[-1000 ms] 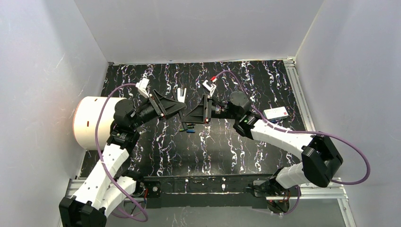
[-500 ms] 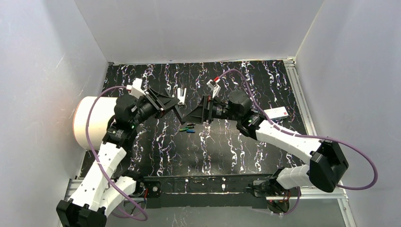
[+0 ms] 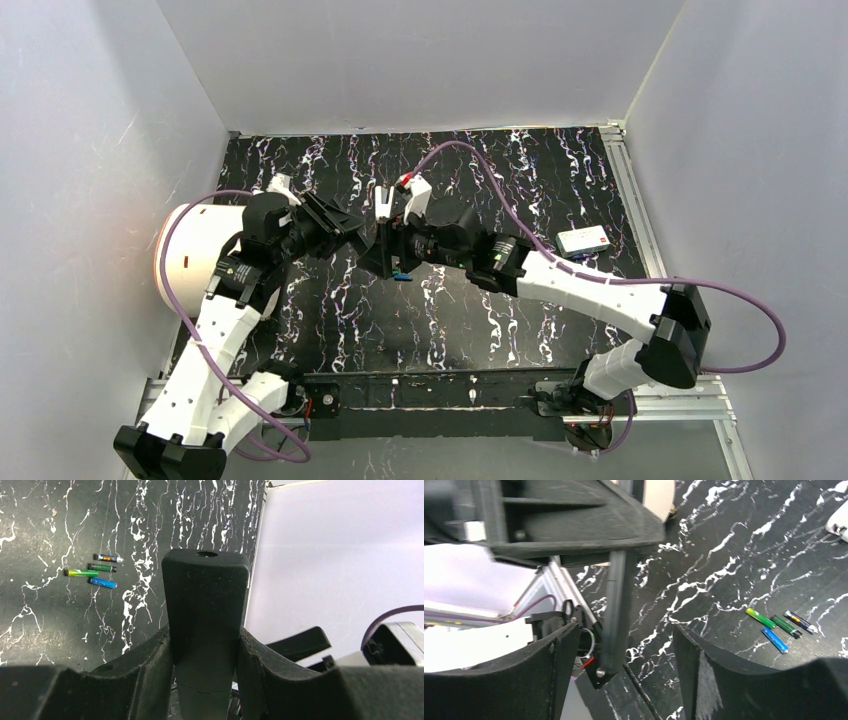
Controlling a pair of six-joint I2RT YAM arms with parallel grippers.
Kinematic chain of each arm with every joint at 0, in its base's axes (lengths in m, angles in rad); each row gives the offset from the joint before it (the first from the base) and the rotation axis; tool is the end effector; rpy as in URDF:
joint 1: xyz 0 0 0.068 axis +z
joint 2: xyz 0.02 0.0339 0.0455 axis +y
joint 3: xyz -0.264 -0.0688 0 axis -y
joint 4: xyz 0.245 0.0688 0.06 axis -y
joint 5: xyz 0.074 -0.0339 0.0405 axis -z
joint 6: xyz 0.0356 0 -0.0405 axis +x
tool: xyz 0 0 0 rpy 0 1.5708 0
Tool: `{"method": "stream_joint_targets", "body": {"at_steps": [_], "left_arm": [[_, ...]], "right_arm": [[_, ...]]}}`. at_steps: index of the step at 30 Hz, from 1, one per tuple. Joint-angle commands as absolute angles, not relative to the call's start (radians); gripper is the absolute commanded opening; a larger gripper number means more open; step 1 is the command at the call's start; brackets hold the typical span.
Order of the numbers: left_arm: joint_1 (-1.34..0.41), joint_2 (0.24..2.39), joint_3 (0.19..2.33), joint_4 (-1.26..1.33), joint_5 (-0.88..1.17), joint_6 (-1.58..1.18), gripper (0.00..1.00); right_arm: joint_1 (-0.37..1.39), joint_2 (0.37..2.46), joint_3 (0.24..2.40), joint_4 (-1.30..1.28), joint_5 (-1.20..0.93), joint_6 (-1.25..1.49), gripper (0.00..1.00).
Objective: Load the batteries into the remote control
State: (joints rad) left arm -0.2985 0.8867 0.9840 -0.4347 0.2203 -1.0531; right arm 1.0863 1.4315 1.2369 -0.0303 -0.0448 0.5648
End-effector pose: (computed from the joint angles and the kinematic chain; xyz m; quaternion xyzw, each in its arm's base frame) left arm 0.1829 -0.0644 0.3656 -0.2396 0.7772 -0.4295 0.3924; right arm 0.1579 0.3035 0.3620 -0.2150 0.7518 0.4698 0.4097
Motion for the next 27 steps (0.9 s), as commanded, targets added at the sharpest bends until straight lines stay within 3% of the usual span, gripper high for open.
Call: {"method": "stream_joint_targets", "body": {"at_steps": [1,9,12,14,17,19,24,27], "left_arm": [[-0.300,0.876,1.016,-0.482,0.227,-1.045,0.00],[-0.300,0.844,0.996,-0.515,0.257,-1.034,0.01],[-0.300,0.837,1.004,-0.522,0.274,-1.019,0.11],[-0.300,0.831,1.014,-0.518,0.282,-0.999,0.34],[-0.290,0.825,1.065,-0.555,0.283,-0.935,0.84],[-0.268,0.829,1.121,-0.598,0.287,-0.872,0.98],[-0.230,0.848,1.220,-0.579,0.403,-0.779,0.98],[-0.227,0.850,1.225,-0.475,0.500,-0.793,0.83]], "right_arm": [[1.092,1.465,1.267,-0.024,0.050,0.564,0.73],[1.091,1.451,1.182,0.137,0.027,0.660,0.43],[1.090,1.459,1.177,0.163,-0.028,0.680,0.20],[1.090,1.463,1.178,0.172,-0.064,0.701,0.12],[1.062,1.457,1.174,0.226,-0.159,0.779,0.11],[1.034,1.448,1.164,0.301,-0.224,0.855,0.11],[0.956,1.459,1.145,0.543,-0.414,1.056,0.11],[0.920,1.471,1.109,0.717,-0.506,1.203,0.11]]}}
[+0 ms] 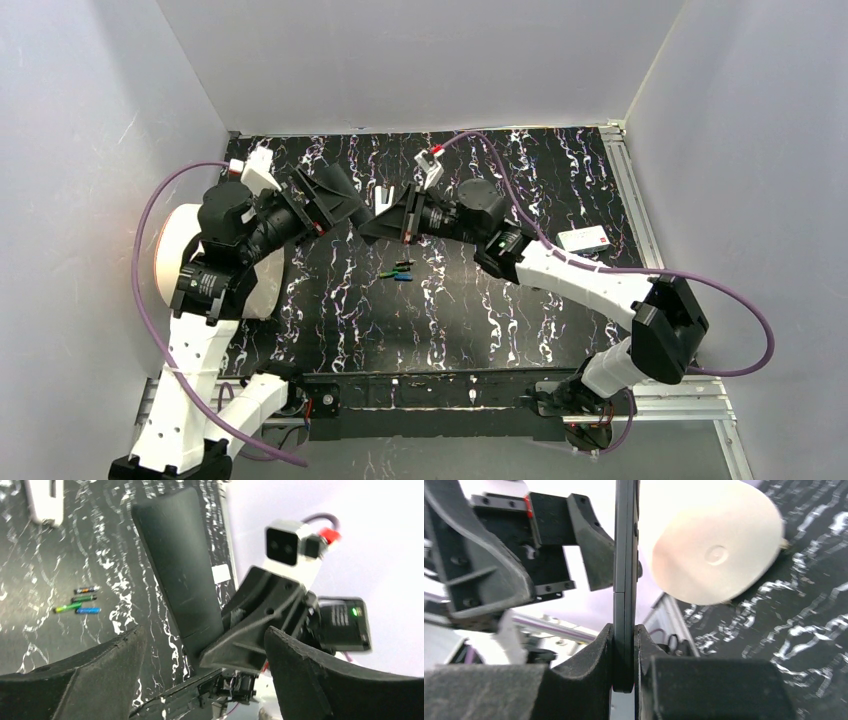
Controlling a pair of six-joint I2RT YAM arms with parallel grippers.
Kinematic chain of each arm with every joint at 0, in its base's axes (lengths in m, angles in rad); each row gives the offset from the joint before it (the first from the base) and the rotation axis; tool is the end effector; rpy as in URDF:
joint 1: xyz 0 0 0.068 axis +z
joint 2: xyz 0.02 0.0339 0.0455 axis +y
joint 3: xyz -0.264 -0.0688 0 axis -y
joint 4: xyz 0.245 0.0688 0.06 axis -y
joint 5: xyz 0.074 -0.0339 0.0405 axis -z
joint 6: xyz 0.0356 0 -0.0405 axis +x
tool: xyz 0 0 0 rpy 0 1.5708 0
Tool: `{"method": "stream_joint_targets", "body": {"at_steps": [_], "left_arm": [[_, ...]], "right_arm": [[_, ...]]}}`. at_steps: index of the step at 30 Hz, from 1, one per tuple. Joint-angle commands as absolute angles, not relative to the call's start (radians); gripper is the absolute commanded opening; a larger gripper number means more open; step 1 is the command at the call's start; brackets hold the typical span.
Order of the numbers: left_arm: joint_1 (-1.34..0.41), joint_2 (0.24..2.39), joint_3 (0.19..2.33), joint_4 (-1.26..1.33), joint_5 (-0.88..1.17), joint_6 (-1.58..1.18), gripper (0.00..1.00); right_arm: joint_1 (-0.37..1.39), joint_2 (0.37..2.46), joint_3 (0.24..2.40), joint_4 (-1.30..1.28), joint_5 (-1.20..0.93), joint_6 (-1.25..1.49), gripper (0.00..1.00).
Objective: Load the batteries into the remote control
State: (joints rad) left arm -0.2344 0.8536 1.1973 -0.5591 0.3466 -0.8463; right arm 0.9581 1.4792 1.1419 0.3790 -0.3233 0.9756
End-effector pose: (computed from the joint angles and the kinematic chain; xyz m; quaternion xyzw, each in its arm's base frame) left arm 0.1547 -0.0494 0.4285 -0.1280 0.7643 -0.4329 0.4605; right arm 0.1946 0.2966 0.3564 -0.1102 0.6842 0.6496 0.3128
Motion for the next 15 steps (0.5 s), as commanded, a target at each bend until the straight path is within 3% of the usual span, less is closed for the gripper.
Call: {"method": "stream_joint_targets", "body": {"at_steps": [1,9,15], "left_arm": [[-0.227,0.850,1.217,-0.430,0.529,-0.807,0.77],[-0.226,0.898,1.176,-0.198,0.650,-0.915,0.75],[-0.226,0.940,1.170,-0.103,0.713,-0.973,0.40]], "right_arm": [[0.906,1.472,1.085,0.790,-0.525,1.253,0.12],[0.882,1.482,0.997,1.079,-0.584,1.445,0.13],[0.876,1.486,0.984,1.098,-0.603,1.476,0.16]]}}
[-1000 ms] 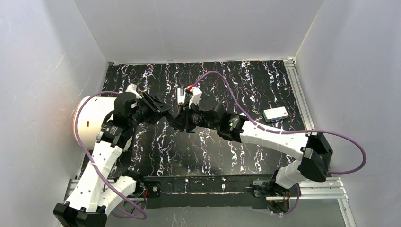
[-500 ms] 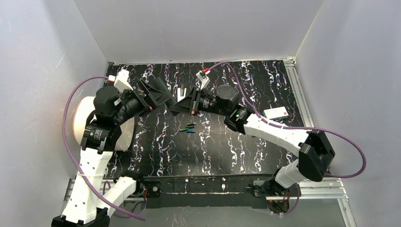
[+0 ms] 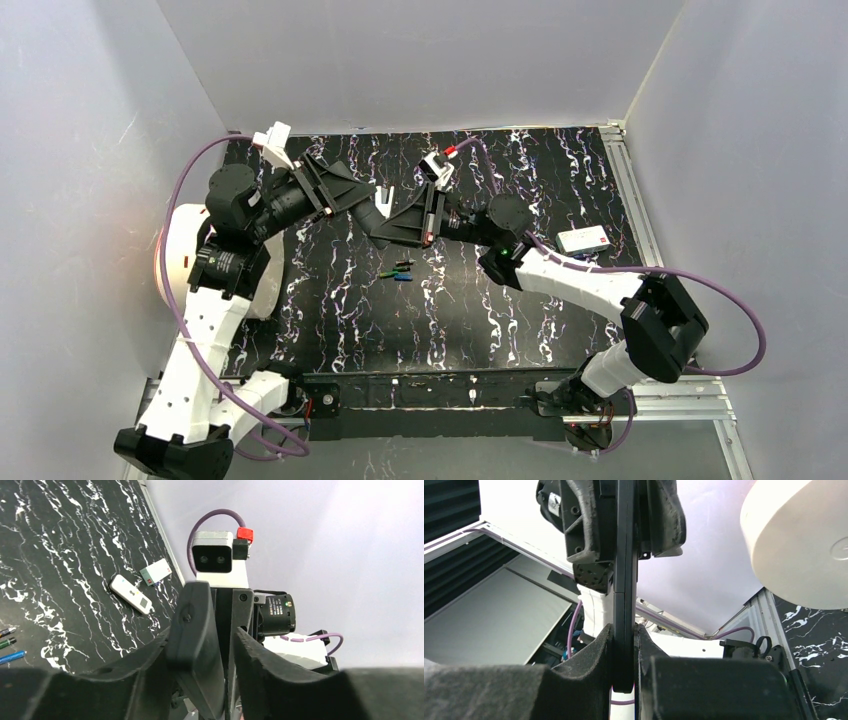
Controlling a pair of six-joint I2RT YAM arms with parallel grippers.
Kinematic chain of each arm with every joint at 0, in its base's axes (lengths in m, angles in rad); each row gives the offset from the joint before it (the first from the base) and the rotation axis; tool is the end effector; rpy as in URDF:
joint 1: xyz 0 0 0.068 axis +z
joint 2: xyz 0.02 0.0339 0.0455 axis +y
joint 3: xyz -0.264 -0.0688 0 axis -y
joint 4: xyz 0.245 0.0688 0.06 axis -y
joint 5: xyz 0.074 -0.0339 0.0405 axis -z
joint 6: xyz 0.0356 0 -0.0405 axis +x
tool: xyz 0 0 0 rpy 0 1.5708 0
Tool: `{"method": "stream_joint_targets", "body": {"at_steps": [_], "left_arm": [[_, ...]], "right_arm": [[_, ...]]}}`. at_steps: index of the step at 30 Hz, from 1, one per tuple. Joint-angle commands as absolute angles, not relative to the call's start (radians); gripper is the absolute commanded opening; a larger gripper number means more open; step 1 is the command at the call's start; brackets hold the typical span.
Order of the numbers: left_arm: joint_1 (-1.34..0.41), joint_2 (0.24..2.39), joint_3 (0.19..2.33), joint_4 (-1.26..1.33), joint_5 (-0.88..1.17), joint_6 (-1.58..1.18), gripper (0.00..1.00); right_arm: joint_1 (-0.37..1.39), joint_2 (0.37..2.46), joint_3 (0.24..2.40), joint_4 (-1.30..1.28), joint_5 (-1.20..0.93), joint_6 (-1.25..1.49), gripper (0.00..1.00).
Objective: Load the batteries into the remote control
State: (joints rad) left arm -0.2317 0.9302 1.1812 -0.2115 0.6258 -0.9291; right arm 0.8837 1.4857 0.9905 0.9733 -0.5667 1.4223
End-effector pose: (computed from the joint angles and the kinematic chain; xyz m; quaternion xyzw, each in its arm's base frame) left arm 0.1776 -0.0633 0.4482 -0.0167 0.6955 -0.5545 0.4566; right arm 0.1971 0.2703 0.3608 -0.0975 0.5444 0.8087 0.2001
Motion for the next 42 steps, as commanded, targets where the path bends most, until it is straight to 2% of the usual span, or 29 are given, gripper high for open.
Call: {"method": "stream_joint_targets", "body": {"at_steps": [1,5,9,10,14,17,18,22,23,24,27,31,34,37,40,42], "left_arm": [[-0.226,0.942,1.172,-0.095,0.719,-0.977,0.37],[-0.225,0.941,1.185,-0.101,0.737,-0.966,0.31],[-0.225,0.921,1.167,-0.105,0.742,-0.951,0.18],[-0.225,0.919,1.162,-0.105,0.743,-0.953,0.18],[-0.225,0.929,1.154,-0.110,0.761,-0.954,0.31],[-0.225,0.935,1.151,-0.102,0.765,-0.961,0.33],[-0.225,0.936,1.150,-0.100,0.767,-0.963,0.30],[-0.225,0.932,1.142,-0.079,0.772,-0.960,0.03],[-0.225,0.933,1.141,-0.079,0.770,-0.956,0.00],[-0.225,0.933,1.139,-0.081,0.767,-0.953,0.00],[-0.225,0.930,1.123,-0.062,0.759,-0.958,0.00],[-0.225,0.911,1.071,0.009,0.722,-1.021,0.00],[-0.225,0.886,1.021,0.064,0.673,-1.079,0.00],[-0.225,0.861,0.988,0.064,0.607,-1.120,0.00],[-0.225,0.829,0.958,0.072,0.568,-1.168,0.00],[-0.225,0.812,0.939,0.072,0.543,-1.189,0.00]], "right_arm": [[0.873,1.487,0.979,1.099,-0.604,1.482,0.16],[0.845,1.489,0.960,1.109,-0.618,1.493,0.16],[0.797,1.477,0.954,1.058,-0.653,1.447,0.19],[0.790,1.477,0.959,1.034,-0.662,1.427,0.19],[0.784,1.486,0.981,0.998,-0.682,1.394,0.21],[0.785,1.495,0.971,1.015,-0.680,1.407,0.21],[0.784,1.497,0.966,1.023,-0.679,1.411,0.21],[0.784,1.499,0.952,1.048,-0.686,1.427,0.21],[0.783,1.497,0.950,1.043,-0.687,1.426,0.22],[0.783,1.495,0.950,1.030,-0.685,1.422,0.24],[0.784,1.486,0.953,0.997,-0.664,1.391,0.40],[0.793,1.480,0.978,0.938,-0.589,1.338,0.67],[0.813,1.490,0.992,0.927,-0.502,1.334,0.74],[0.843,1.498,0.982,0.928,-0.414,1.347,0.74],[0.867,1.504,0.955,0.939,-0.336,1.375,0.68],[0.876,1.508,0.941,0.947,-0.313,1.397,0.59]]}}
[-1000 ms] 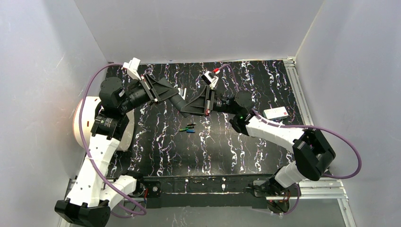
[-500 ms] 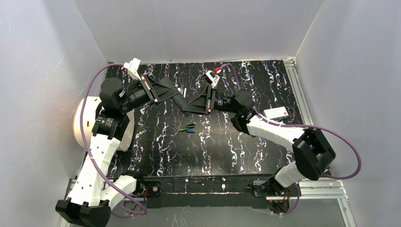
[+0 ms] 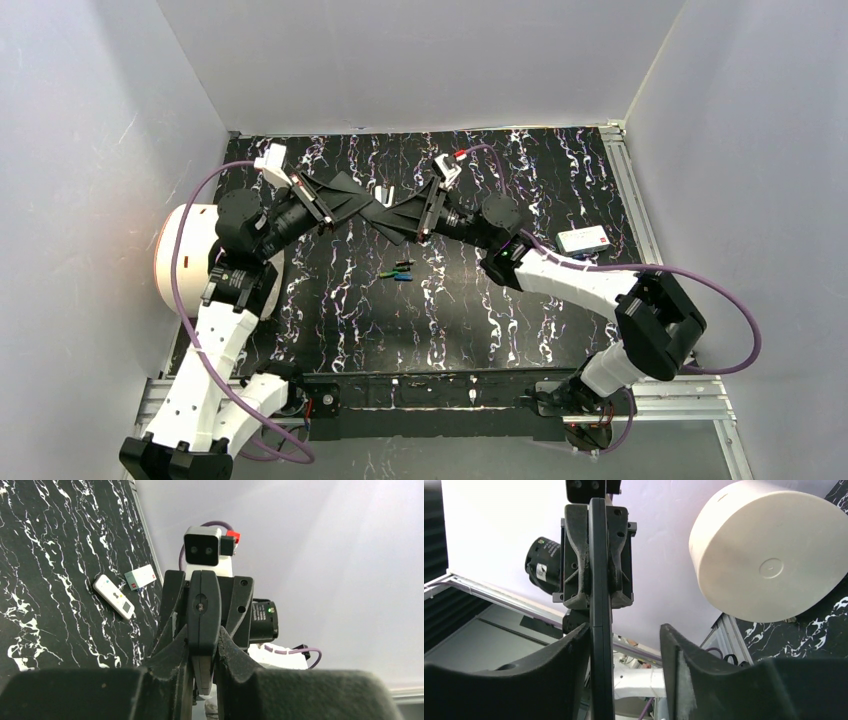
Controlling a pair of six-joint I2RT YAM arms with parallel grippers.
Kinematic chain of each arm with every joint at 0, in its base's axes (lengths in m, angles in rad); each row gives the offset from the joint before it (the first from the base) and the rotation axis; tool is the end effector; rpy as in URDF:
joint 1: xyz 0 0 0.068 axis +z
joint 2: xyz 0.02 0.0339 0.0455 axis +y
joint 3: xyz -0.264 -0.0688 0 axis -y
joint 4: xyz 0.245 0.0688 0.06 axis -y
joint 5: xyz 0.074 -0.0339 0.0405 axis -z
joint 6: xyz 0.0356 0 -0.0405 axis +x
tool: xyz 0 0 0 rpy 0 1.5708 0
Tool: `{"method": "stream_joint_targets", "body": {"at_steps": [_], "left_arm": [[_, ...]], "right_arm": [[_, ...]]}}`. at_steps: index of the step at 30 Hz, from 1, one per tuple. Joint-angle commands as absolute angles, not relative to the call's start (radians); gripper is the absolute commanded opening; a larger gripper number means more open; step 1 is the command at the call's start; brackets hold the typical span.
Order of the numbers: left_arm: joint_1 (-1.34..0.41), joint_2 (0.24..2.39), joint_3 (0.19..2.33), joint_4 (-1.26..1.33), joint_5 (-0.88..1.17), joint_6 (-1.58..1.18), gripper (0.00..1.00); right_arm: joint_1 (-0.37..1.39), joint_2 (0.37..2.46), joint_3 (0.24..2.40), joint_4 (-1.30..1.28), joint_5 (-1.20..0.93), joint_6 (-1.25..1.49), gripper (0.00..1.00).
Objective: Load the batteries into the remote control
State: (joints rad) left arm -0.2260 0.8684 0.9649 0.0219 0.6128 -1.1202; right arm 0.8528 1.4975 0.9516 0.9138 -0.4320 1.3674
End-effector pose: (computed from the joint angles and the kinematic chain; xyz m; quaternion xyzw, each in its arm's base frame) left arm 0.1805 -0.0625 0.4105 -0.0704 0.6684 -0.6010 0.4325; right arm 0.2127 0.2662 0.3391 -0.0303 0.5795 0.7753 0.2494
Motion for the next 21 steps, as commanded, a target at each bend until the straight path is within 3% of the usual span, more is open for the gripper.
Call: {"method": "stream_joint_targets", "body": {"at_steps": [1,6,15,18,21], "left_arm": [[-0.225,0.804,0.934,0.071,0.530,-1.196,0.00],[-0.225,0.783,0.929,0.073,0.476,-1.240,0.00],[-0.224,0.824,1.007,0.078,0.399,-1.341,0.00],[-0.224,0.836,1.013,0.078,0.409,-1.330,0.00],[-0.223,0.836,0.991,0.077,0.419,-1.319,0.00]], "right_arm": [[0.878,1.512,0.936,0.954,-0.312,1.406,0.54],[0.881,1.520,0.879,1.043,-0.332,1.431,0.34],[0.871,1.525,0.772,1.237,-0.399,1.372,0.27],[0.865,1.529,0.774,1.247,-0.405,1.381,0.19],[0.865,1.532,0.816,1.139,-0.403,1.391,0.27]]}}
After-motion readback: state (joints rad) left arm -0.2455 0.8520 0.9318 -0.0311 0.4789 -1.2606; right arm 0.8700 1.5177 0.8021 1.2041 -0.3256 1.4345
